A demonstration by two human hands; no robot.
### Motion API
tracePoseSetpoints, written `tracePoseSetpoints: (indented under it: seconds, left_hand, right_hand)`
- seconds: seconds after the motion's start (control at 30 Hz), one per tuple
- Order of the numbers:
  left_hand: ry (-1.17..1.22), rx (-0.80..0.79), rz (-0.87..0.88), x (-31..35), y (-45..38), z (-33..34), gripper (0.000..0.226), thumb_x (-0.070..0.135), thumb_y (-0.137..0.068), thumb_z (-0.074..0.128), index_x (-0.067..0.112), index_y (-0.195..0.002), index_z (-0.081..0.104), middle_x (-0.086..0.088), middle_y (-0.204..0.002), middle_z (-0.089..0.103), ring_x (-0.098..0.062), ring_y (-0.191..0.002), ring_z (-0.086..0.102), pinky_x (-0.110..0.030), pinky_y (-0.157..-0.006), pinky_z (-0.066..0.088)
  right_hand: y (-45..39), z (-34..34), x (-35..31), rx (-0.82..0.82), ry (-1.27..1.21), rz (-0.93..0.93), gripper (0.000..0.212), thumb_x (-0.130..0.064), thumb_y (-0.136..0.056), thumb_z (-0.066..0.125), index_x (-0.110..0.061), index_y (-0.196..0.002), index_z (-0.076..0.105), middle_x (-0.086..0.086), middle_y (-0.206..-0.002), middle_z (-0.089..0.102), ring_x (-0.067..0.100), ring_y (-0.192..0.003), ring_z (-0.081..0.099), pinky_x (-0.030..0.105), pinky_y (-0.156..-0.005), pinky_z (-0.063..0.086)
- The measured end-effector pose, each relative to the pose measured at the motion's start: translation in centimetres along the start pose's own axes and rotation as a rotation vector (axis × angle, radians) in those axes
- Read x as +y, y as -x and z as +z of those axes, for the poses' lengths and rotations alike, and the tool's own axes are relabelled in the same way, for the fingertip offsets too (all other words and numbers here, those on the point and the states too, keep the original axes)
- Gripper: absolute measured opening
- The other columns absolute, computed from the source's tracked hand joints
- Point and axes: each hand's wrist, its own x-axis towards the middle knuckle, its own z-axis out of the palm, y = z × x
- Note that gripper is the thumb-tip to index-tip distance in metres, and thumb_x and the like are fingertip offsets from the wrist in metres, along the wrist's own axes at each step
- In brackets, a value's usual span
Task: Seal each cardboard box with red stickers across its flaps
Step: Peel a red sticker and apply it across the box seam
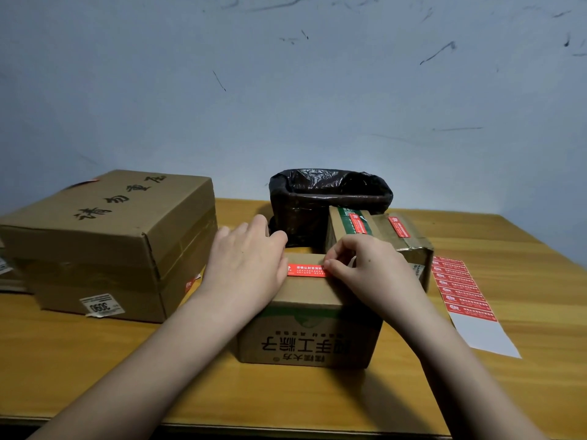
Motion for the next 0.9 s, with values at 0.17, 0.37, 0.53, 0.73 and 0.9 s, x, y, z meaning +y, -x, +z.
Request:
tracePoseSetpoints:
  seconds: [0.17,0.37,0.53,0.73,0.9]
  left_hand:
    - [-0.008,-0.021,0.011,0.02,-0.09,0.19,0.024,0.040,-0.098,0.039,0.025,-0.110,0.053,0.004,-0.095,0.032,-0.015,-0.098,0.051,-0.030,-0.078,0.035]
    - [0.001,-0.051,-0.001,-0.11,-0.26,0.23,0.022,0.041,-0.098,0.038,0.026,-0.107,0.052,0.003,-0.095,0.034,-0.015,-0.096,0.051,-0.030,-0.078,0.036]
    - [0.046,-0.069,-0.021,-0.37,-0.09,0.26,0.012,0.039,-0.098,0.034,0.028,-0.091,0.037,0.004,-0.092,0.037,-0.014,-0.084,0.043,-0.031,-0.078,0.038]
    - [0.058,-0.100,-0.032,-0.45,-0.19,0.32,0.014,0.039,-0.097,0.035,0.028,-0.089,0.037,0.003,-0.092,0.039,-0.013,-0.083,0.043,-0.033,-0.080,0.039]
    - [0.042,-0.136,-0.041,-0.60,-0.38,0.38,0.014,0.040,-0.096,0.034,0.029,-0.088,0.038,0.003,-0.092,0.039,-0.015,-0.084,0.042,-0.034,-0.079,0.036]
  right_hand:
    - [-0.04,0.05,0.00,-0.008,0.006,0.005,0.009,-0.040,-0.090,0.061,-0.033,-0.087,0.065,-0.014,-0.095,0.063,0.006,-0.092,0.057,0.037,-0.079,0.055]
    - [-0.09,0.17,0.15,-0.014,0.009,0.009,0.009,-0.040,-0.090,0.060,-0.033,-0.089,0.065,-0.016,-0.095,0.062,0.005,-0.091,0.057,0.036,-0.079,0.056]
    - [0.01,0.19,0.22,-0.006,0.018,0.007,0.011,-0.041,-0.091,0.059,-0.032,-0.090,0.066,-0.016,-0.097,0.063,0.005,-0.091,0.057,0.036,-0.080,0.055]
    - [0.12,0.27,0.06,0.020,0.081,-0.017,0.012,-0.041,-0.092,0.058,-0.032,-0.092,0.066,-0.015,-0.100,0.061,0.007,-0.095,0.056,0.035,-0.082,0.054]
    - [0.27,0.22,-0.06,0.032,0.126,-0.037,0.013,-0.041,-0.092,0.057,-0.031,-0.094,0.065,-0.013,-0.101,0.060,0.008,-0.097,0.056,0.035,-0.083,0.052]
